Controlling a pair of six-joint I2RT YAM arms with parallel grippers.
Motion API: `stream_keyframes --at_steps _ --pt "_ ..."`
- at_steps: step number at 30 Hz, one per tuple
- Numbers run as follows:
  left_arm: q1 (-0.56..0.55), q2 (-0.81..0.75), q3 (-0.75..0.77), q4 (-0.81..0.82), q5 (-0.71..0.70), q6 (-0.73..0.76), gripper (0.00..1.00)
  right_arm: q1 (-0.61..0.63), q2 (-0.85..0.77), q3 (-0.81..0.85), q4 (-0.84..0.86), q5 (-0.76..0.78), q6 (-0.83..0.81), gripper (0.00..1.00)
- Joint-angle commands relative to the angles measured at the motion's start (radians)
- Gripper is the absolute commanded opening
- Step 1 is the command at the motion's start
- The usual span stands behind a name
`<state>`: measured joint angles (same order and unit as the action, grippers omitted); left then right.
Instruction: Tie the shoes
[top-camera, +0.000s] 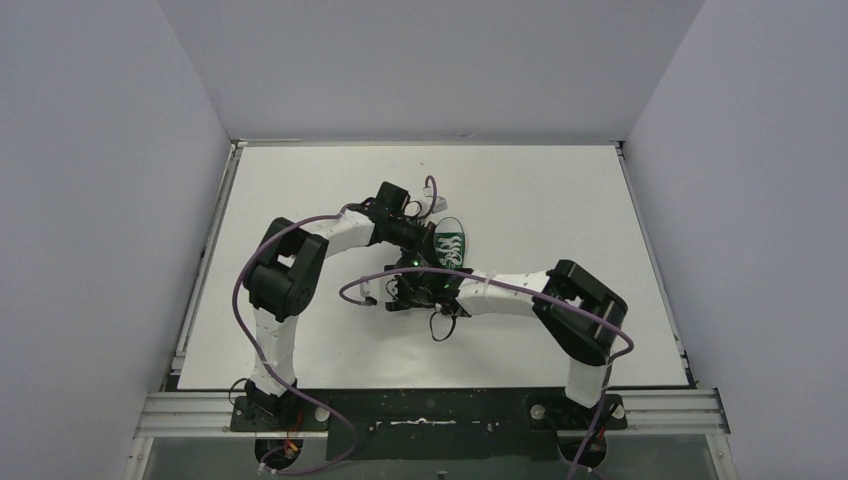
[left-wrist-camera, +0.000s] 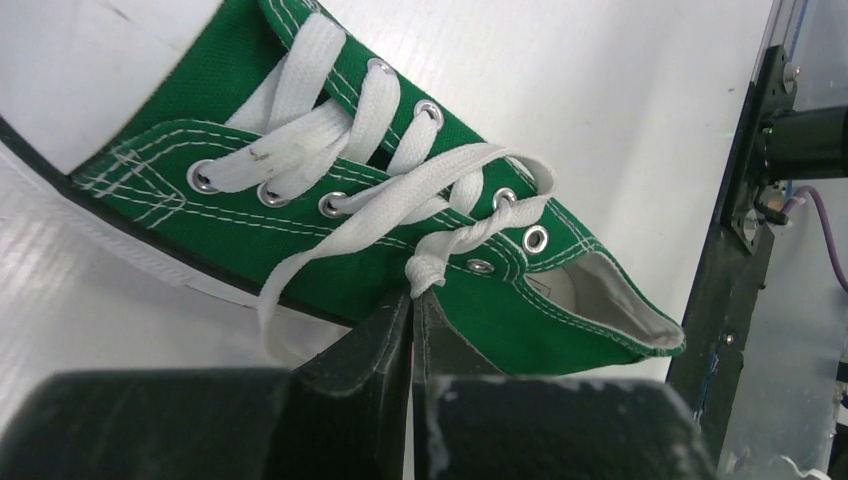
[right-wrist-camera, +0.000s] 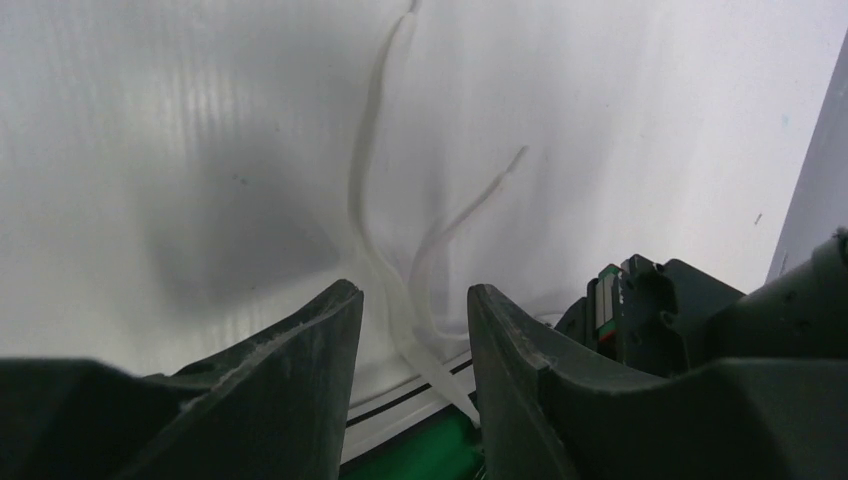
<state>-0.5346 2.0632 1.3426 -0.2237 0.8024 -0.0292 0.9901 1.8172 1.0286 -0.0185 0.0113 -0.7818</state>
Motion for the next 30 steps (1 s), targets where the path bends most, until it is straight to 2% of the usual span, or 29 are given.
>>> stream_keyframes --at_steps 1,8,14,20,27,30 --pt "0.014 -0.002 0.076 -0.107 0.061 0.096 0.00 0.003 0.034 0.079 0.159 0.132 0.049 0.43" --pt "0.030 0.004 0.109 -0.174 0.062 0.114 0.00 -0.007 0.016 0.107 0.164 0.139 0.165 0.44" --pt "0.040 0.030 0.139 -0.161 0.095 0.101 0.00 -0.036 0.085 0.145 0.170 0.170 0.168 0.39" --pt "0.044 0.072 0.187 -0.180 0.098 0.096 0.00 -0.069 0.130 0.154 0.184 0.145 0.164 0.38" --pt "0.042 0.078 0.193 -0.187 0.096 0.109 0.00 -0.102 0.135 0.123 0.200 0.081 0.214 0.46" --pt "0.044 0.074 0.194 -0.194 0.094 0.113 0.00 -0.115 0.156 0.133 0.182 0.059 0.247 0.47"
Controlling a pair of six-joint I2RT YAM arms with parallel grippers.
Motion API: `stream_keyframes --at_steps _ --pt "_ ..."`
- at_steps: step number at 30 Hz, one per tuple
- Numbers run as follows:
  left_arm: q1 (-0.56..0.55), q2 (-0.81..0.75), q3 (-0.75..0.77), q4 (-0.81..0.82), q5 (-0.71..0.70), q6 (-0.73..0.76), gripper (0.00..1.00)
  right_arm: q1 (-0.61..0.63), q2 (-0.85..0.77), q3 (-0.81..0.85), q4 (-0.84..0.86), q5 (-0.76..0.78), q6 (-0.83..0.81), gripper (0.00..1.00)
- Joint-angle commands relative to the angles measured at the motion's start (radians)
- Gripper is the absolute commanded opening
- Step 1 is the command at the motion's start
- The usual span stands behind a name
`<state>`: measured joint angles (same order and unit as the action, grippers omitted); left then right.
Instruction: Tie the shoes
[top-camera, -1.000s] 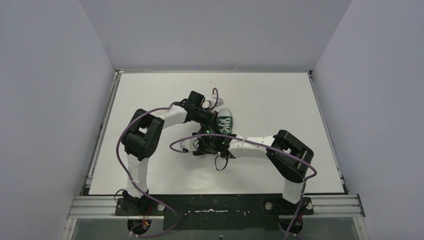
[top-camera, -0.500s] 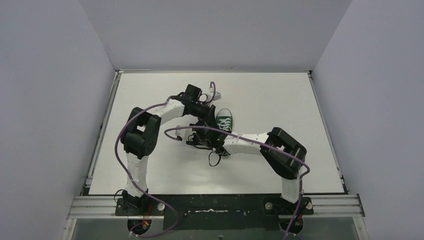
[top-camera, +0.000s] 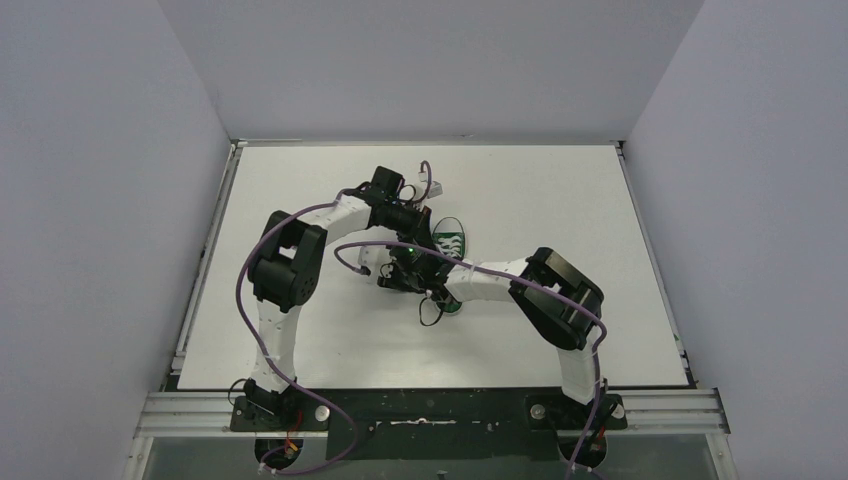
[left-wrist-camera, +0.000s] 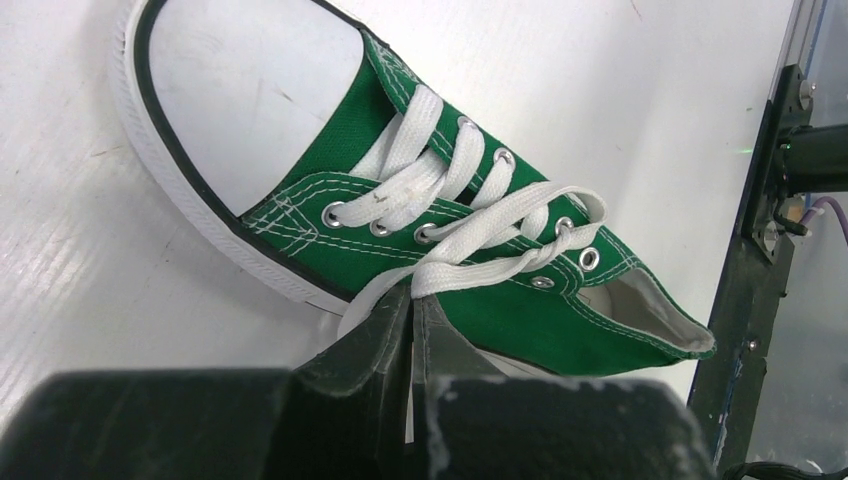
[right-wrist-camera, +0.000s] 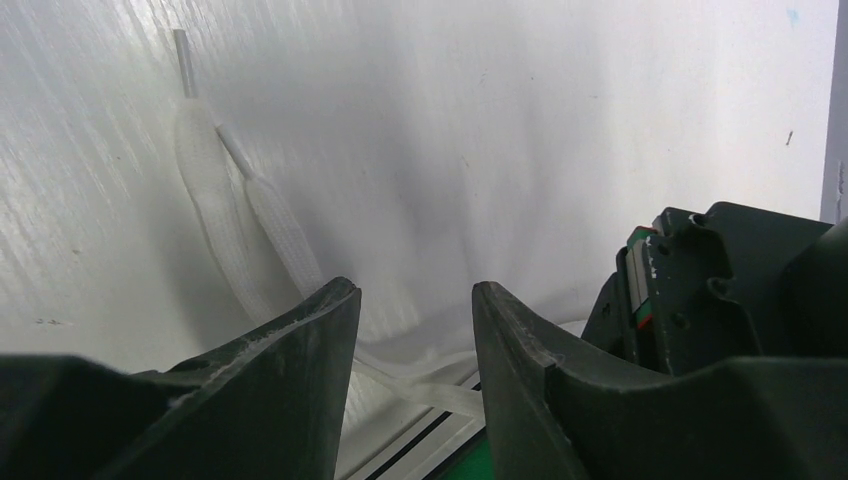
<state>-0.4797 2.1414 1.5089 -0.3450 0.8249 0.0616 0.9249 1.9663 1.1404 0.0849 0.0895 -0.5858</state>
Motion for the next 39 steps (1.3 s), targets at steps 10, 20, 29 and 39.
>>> stream_keyframes --at_steps 10,20,29,39 --pt "-0.004 -0.033 -0.002 -0.085 0.069 0.041 0.00 -0.077 -0.097 0.023 0.046 -0.160 0.105 0.52" --pt "-0.003 -0.025 0.004 -0.099 0.069 0.050 0.00 -0.061 -0.165 -0.034 0.034 -0.228 0.061 0.49" --pt "0.001 -0.022 0.013 -0.105 0.074 0.054 0.00 -0.062 -0.121 -0.015 -0.013 -0.295 -0.022 0.46" --pt "0.017 0.010 0.034 -0.095 0.126 0.045 0.00 -0.052 -0.067 0.006 -0.046 -0.377 -0.139 0.43"
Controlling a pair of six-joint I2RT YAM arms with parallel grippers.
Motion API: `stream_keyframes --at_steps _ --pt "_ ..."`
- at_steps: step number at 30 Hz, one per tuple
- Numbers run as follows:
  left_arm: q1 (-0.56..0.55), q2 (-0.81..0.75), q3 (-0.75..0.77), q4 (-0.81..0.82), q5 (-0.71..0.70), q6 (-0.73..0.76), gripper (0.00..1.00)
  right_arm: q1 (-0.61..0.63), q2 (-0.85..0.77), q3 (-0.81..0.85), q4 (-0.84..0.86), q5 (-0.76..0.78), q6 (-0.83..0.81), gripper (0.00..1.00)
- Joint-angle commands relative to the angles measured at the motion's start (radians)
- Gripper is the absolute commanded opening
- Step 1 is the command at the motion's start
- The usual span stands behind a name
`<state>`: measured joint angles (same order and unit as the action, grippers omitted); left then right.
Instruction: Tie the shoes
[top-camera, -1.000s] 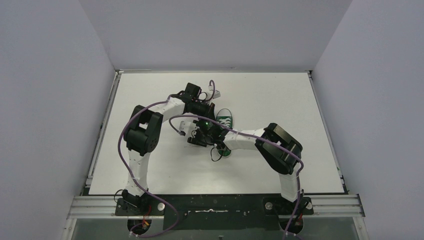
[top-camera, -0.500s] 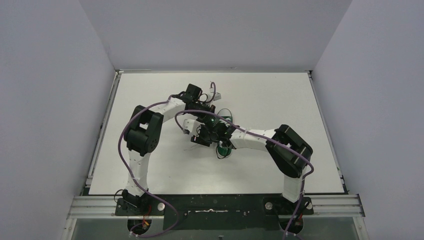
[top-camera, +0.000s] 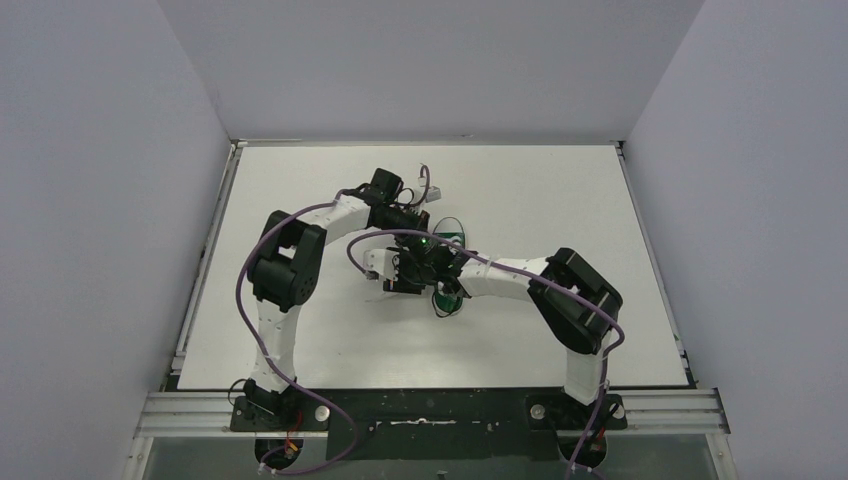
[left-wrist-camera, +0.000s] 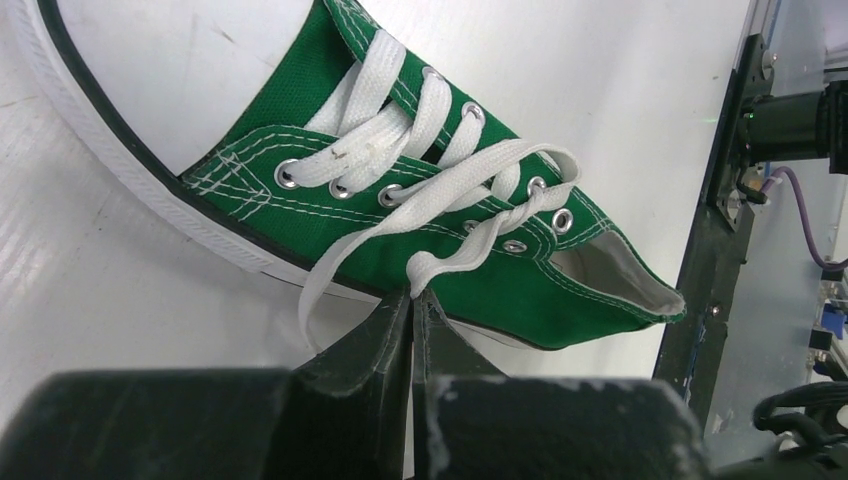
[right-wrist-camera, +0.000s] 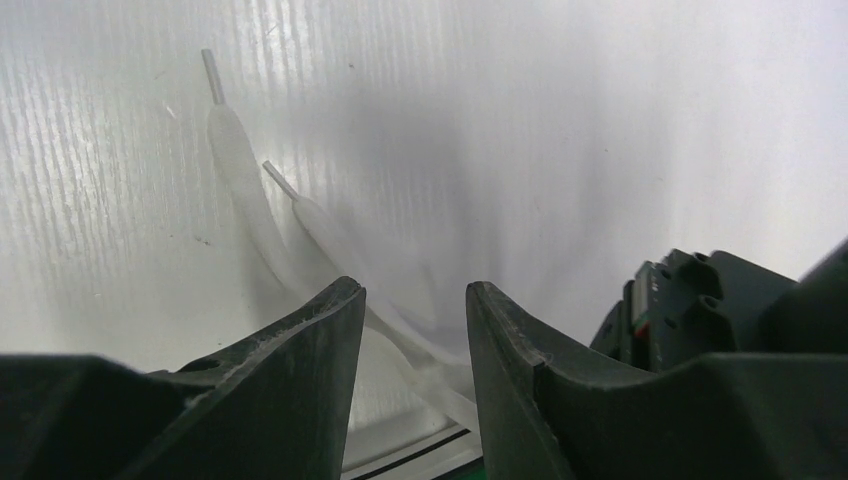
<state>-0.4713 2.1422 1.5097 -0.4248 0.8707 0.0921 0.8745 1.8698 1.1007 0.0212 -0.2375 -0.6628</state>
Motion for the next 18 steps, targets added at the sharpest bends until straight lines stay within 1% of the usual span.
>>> stream_keyframes --at_steps 1,5,9,12,13,15,18 --pt "0.009 0.010 0.033 -0.013 0.085 0.014 0.00 -0.002 0.033 0.045 0.017 -0.054 -0.068 0.43" --pt "0.011 0.011 0.033 -0.003 0.088 0.009 0.00 -0.003 0.046 0.046 0.004 -0.074 -0.080 0.44" --pt "0.013 0.016 0.042 -0.002 0.091 0.004 0.00 -0.010 0.072 0.055 0.025 -0.058 -0.053 0.44" --pt "0.011 0.012 0.043 0.001 0.095 -0.001 0.00 -0.012 0.101 0.082 0.010 -0.062 -0.041 0.42" --pt "0.012 0.010 0.043 0.001 0.097 -0.001 0.00 -0.018 0.107 0.092 -0.004 -0.079 -0.034 0.38" --pt "0.013 0.005 0.043 -0.004 0.099 0.008 0.00 -0.030 0.111 0.092 -0.009 -0.109 -0.021 0.24" --pt "0.016 0.004 0.050 -0.032 0.097 0.028 0.00 -0.037 0.113 0.100 -0.054 -0.151 -0.043 0.07"
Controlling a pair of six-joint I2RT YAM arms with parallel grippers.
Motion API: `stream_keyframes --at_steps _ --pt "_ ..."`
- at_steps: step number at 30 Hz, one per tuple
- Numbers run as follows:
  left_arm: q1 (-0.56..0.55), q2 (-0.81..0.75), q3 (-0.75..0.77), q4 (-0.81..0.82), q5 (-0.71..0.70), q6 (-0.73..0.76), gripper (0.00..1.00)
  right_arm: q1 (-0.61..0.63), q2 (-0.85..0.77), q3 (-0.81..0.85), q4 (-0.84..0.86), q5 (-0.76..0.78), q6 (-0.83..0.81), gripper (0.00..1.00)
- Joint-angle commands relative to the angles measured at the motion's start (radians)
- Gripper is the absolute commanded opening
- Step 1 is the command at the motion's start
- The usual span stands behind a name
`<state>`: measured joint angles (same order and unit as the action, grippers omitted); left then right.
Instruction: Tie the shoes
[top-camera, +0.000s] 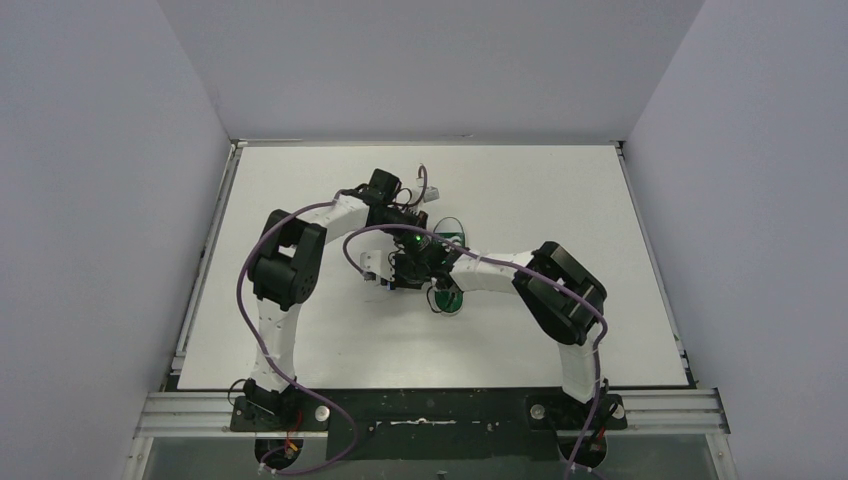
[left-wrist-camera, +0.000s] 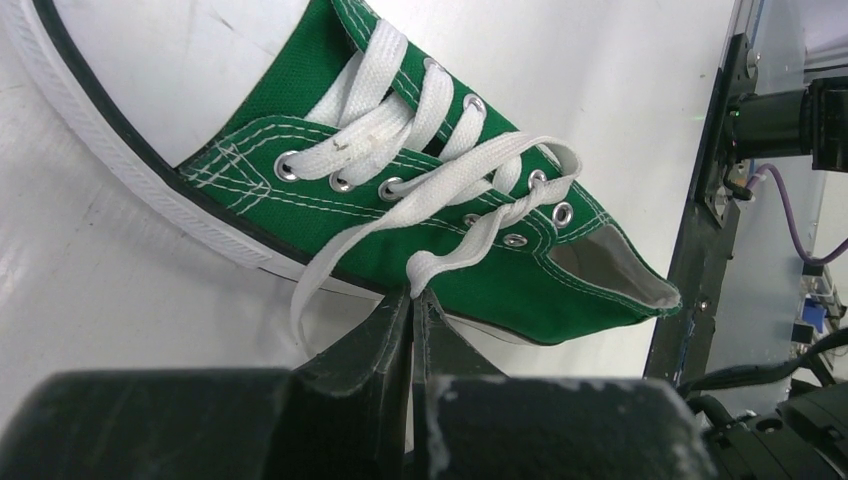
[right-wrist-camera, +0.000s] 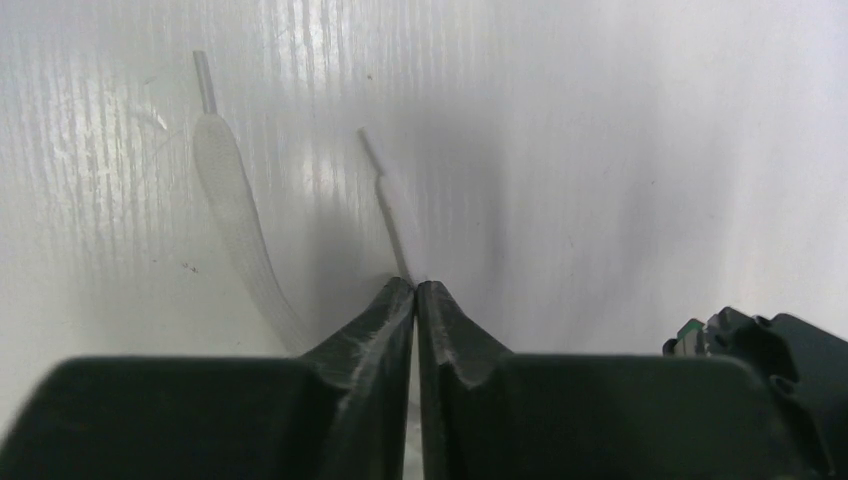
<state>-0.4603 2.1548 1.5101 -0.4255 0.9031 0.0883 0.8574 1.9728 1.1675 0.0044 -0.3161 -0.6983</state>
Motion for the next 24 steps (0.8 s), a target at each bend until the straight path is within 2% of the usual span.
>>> stream_keyframes --at_steps 1,10,15,19,22,24 --pt "0.003 -0.007 0.055 -0.042 0.063 0.038 0.00 -0.021 0.010 0.040 -0.057 -0.090 -0.025 0.02" --pt "0.012 -0.039 0.042 -0.014 0.065 0.000 0.00 0.004 -0.127 0.033 -0.113 -0.093 -0.049 0.00" --pt "0.016 -0.089 -0.010 0.123 0.075 -0.150 0.00 0.033 -0.251 -0.005 -0.166 -0.155 0.020 0.00" --pt "0.015 -0.138 -0.093 0.281 0.089 -0.302 0.00 0.034 -0.371 -0.097 -0.106 -0.178 0.333 0.00" --pt "0.004 -0.171 -0.150 0.366 0.085 -0.390 0.00 0.027 -0.504 -0.179 -0.063 -0.100 0.622 0.00" --pt "-0.002 -0.185 -0.181 0.408 0.080 -0.440 0.00 0.020 -0.581 -0.199 -0.103 0.029 0.838 0.00"
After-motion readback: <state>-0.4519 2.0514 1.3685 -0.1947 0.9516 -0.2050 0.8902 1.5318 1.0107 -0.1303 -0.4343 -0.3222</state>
